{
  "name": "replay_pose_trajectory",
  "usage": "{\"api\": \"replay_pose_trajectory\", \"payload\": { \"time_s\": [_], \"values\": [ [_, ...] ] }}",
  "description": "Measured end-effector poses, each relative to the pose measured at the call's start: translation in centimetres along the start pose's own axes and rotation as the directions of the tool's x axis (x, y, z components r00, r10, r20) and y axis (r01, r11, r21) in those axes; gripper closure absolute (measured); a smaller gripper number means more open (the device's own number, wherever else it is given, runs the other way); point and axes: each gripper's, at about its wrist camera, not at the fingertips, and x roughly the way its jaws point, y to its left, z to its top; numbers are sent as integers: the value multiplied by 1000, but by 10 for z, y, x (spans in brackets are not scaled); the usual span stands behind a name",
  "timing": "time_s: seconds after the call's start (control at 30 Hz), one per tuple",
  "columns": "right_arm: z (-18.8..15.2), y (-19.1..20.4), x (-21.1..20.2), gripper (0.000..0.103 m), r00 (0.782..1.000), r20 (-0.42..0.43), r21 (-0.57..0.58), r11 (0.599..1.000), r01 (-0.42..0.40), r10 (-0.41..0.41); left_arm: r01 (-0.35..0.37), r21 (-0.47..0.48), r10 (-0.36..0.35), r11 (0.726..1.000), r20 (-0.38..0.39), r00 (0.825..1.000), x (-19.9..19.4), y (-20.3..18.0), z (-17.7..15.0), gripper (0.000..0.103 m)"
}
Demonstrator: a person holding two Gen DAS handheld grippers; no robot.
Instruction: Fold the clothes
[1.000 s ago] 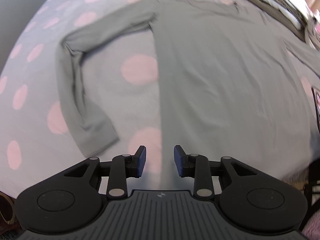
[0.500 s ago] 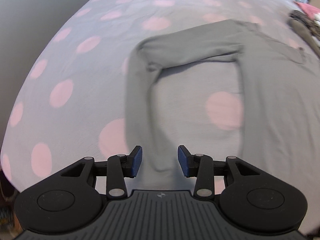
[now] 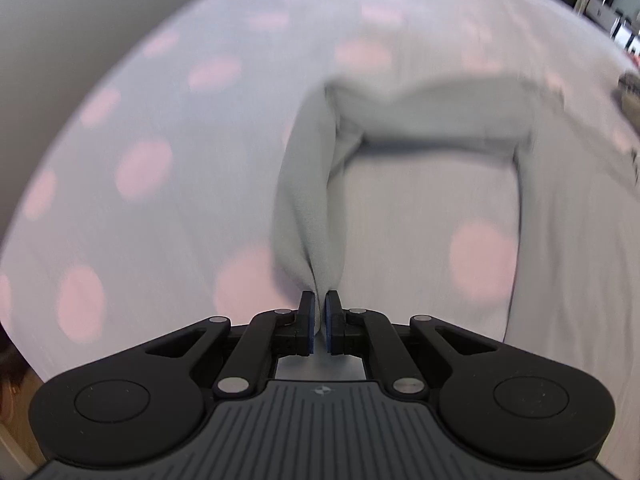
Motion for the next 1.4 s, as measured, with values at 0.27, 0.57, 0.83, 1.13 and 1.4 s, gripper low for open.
{"api": "replay_pose_trajectory", "payload": {
  "time_s": [0.27, 0.57, 0.83, 1.13, 1.4],
  "values": [
    [6, -21, -6, 53, 999, 1, 77, 996, 40, -41, 89, 29, -93, 996, 195, 976, -92, -20, 79, 100],
    [14, -39, -21, 53, 998, 36, 149, 988, 46, -52, 339, 249, -383, 907, 154, 911, -140, -156, 134, 100],
    [21, -58, -19, 53, 996, 37, 206, 976, 69, -79, 453, 452, -487, 769, -45, 872, -97, -306, 112, 100],
    [26, -76, -9, 53, 993, 26, 252, 962, 106, -116, 487, 510, -462, 709, -187, 867, -40, -384, 84, 88],
    [31, -75, -11, 55, 993, 72, 279, 958, 68, -92, 484, 521, -461, 703, -183, 868, -32, -357, 72, 55]
  ]
}}
